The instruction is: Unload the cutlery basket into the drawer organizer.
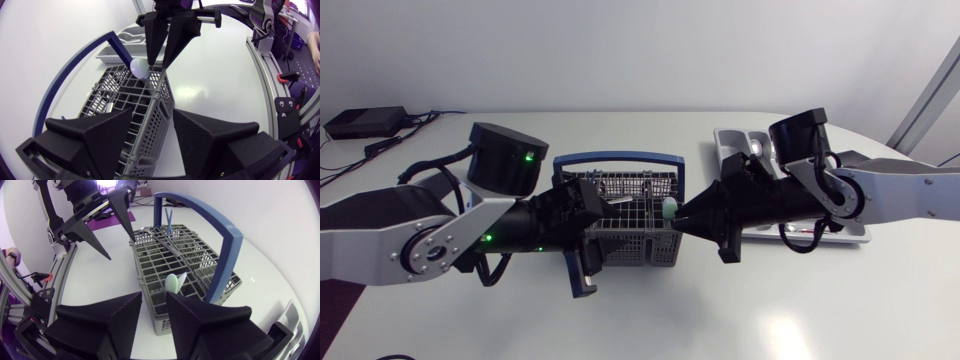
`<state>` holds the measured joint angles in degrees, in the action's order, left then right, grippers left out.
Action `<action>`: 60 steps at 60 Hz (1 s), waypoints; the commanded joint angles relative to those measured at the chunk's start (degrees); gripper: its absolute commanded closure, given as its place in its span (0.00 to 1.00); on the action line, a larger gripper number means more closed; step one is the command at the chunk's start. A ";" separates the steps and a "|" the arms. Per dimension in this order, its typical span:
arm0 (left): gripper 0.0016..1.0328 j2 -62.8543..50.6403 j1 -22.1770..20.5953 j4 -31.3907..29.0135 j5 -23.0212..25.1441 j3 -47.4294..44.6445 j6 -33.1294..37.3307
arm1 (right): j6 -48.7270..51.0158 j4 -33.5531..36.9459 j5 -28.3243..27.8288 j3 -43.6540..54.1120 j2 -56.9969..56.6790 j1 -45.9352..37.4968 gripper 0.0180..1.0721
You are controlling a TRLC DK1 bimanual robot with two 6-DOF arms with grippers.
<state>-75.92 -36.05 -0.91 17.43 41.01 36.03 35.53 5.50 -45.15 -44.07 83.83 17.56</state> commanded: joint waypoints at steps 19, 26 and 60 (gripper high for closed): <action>0.36 0.42 1.16 1.61 0.24 -1.11 1.59 | -1.69 -1.89 0.15 0.30 0.72 -1.65 0.64; 0.36 -0.02 1.69 1.70 0.24 -0.94 2.20 | -1.69 -1.98 0.15 -0.05 0.89 -1.83 0.64; 0.36 -1.69 2.92 3.02 1.20 -0.76 2.99 | -3.18 -3.04 0.23 -1.80 2.12 -0.60 0.64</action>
<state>-76.27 -33.78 1.61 17.93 40.97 37.74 34.02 2.94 -44.95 -44.60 84.88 16.14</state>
